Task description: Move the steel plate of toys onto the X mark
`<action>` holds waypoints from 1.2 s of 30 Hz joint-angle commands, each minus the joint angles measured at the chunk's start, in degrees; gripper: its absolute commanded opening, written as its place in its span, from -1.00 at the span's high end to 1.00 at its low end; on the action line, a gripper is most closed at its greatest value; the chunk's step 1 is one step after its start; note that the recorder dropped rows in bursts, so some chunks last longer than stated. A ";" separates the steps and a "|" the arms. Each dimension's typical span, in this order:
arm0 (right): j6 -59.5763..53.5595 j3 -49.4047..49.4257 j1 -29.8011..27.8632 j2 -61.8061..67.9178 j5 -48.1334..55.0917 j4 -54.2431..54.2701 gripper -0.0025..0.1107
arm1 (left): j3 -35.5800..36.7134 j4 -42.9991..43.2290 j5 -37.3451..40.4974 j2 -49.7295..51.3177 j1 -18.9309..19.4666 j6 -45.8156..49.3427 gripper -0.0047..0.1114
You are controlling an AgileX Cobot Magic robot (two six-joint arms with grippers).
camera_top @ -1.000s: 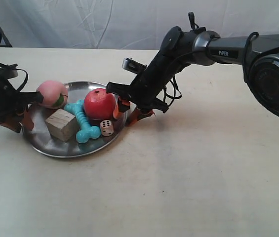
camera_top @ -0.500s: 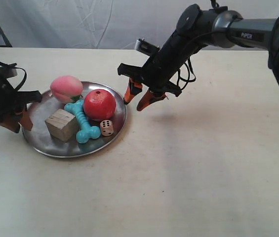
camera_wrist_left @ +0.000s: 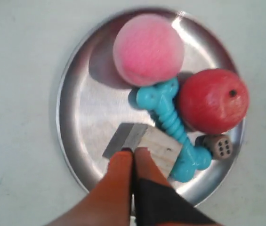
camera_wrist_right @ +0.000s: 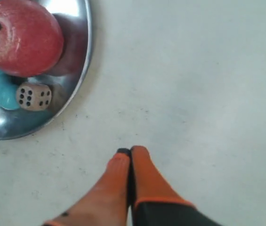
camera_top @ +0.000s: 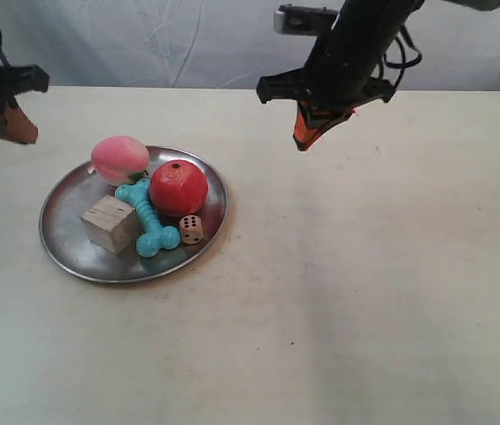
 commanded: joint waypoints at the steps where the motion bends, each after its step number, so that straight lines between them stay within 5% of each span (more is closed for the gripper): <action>1: 0.96 11.22 -0.25 -12.98 -9.90 -4.39 0.95 | 2.70 -0.38 -5.14 -11.50 -0.13 0.44 0.92; 11: 3.86 40.75 -0.25 -51.02 -36.50 -8.48 0.95 | 13.32 -8.06 -16.97 -38.28 -0.13 0.44 0.92; 21: 3.73 52.28 -0.14 -75.10 -35.22 -9.10 0.95 | 19.95 -12.07 -17.25 -52.02 -0.13 4.90 0.92; 30: 3.73 54.37 -0.14 -82.75 -15.09 -4.50 0.95 | 22.64 -13.12 -16.48 -56.16 -2.59 4.90 0.92; 36: 3.89 55.82 -0.14 -85.07 -33.40 -2.61 0.95 | 22.64 -13.22 -16.71 -56.26 -8.13 4.90 0.92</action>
